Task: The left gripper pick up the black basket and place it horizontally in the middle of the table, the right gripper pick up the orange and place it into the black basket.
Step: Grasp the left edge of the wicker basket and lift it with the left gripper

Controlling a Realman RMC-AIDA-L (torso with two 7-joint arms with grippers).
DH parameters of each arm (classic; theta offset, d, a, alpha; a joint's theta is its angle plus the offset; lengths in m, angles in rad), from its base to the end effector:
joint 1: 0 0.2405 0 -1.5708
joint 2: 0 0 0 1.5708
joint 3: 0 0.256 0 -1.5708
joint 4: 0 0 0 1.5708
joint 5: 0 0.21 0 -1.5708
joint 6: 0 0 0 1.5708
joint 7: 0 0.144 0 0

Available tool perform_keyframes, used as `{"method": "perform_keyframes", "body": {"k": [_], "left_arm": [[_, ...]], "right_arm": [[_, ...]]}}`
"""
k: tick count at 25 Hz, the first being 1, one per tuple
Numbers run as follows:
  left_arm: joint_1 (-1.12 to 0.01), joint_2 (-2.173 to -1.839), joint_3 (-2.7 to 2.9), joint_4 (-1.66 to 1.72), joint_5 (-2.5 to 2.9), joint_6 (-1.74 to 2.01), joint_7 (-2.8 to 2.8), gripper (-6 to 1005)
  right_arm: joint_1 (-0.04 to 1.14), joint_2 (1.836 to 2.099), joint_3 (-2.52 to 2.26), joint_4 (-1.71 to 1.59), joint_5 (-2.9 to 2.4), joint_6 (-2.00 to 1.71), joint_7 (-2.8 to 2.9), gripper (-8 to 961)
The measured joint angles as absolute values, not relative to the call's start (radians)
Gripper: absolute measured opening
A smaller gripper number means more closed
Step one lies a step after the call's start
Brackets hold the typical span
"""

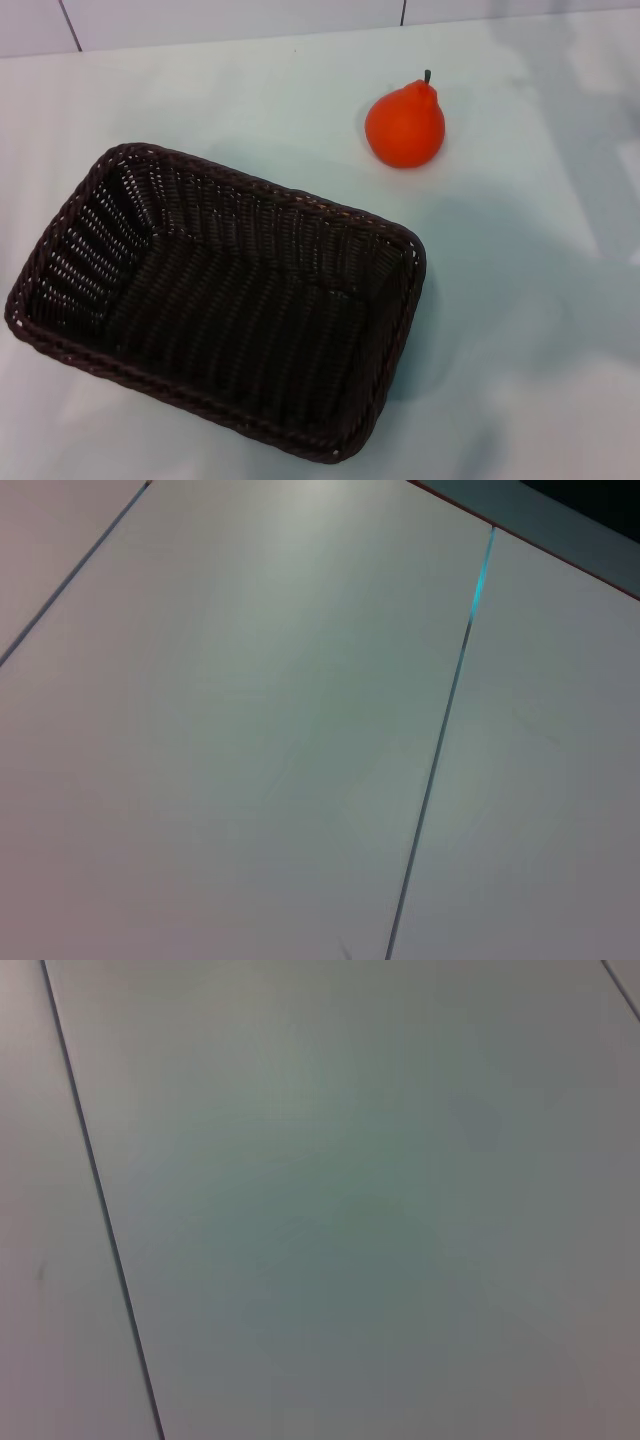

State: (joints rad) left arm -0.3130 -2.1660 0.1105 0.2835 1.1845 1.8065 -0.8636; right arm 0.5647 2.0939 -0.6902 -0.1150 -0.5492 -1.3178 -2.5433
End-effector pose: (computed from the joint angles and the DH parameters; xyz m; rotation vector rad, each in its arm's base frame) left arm -0.3257 0.2525 0.0807 -1.2876 -0.4168 -1.3833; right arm 0.3044 0.3696 0.0550 -0.6404 -1.3814 -1.4591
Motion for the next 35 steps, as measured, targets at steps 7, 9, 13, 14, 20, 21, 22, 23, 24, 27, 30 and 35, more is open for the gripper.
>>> {"method": "perform_keyframes", "body": {"k": [7, 9, 13, 14, 20, 21, 22, 23, 24, 27, 30, 35], "left_arm": [[-0.318, -2.166, 0.110, 0.284, 1.184, 1.808, -0.864, 812], [-0.320, -2.166, 0.110, 0.284, 1.184, 1.808, -0.864, 811], [-0.323, -2.166, 0.110, 0.283, 1.184, 1.808, -0.867, 811], [-0.323, -2.164, 0.111, 0.288, 1.184, 1.809, -0.890, 811], [-0.309, -2.147, 0.130, 0.406, 1.212, 1.786, -1.080, 811], [-0.305, -2.139, 0.144, 0.445, 1.231, 1.775, -1.140, 812], [-0.304, -2.132, 0.155, 0.471, 1.246, 1.768, -1.184, 812], [-0.301, -2.119, 0.180, 0.525, 1.285, 1.756, -1.269, 812], [-0.301, -2.103, 0.206, 0.578, 1.325, 1.746, -1.343, 812], [-0.311, -2.057, 0.302, 0.758, 1.517, 1.704, -1.595, 812], [-0.332, -2.048, 0.367, 0.968, 1.724, 1.685, -1.808, 811], [-0.354, -2.060, 0.474, 1.191, 1.912, 1.681, -2.013, 811]], "right_arm": [[0.564, 2.094, -0.690, -0.114, -0.549, -1.318, -2.543, 733], [0.564, 2.094, -0.690, -0.114, -0.549, -1.318, -2.543, 733], [0.564, 2.094, -0.690, -0.113, -0.549, -1.318, -2.543, 733], [0.564, 2.094, -0.690, -0.112, -0.549, -1.318, -2.542, 733], [0.559, 2.094, -0.679, -0.112, -0.549, -1.323, -2.516, 733], [0.557, 2.094, -0.676, -0.112, -0.549, -1.323, -2.511, 733], [0.557, 2.093, -0.675, -0.112, -0.549, -1.323, -2.507, 733], [0.556, 2.093, -0.674, -0.112, -0.549, -1.323, -2.505, 733], [0.555, 2.092, -0.674, -0.112, -0.549, -1.322, -2.505, 733], [0.555, 2.092, -0.674, -0.112, -0.549, -1.318, -2.504, 733], [0.559, 2.092, -0.674, -0.112, -0.549, -1.314, -2.504, 733], [0.564, 2.093, -0.673, -0.112, -0.549, -1.299, -2.504, 733]]}}
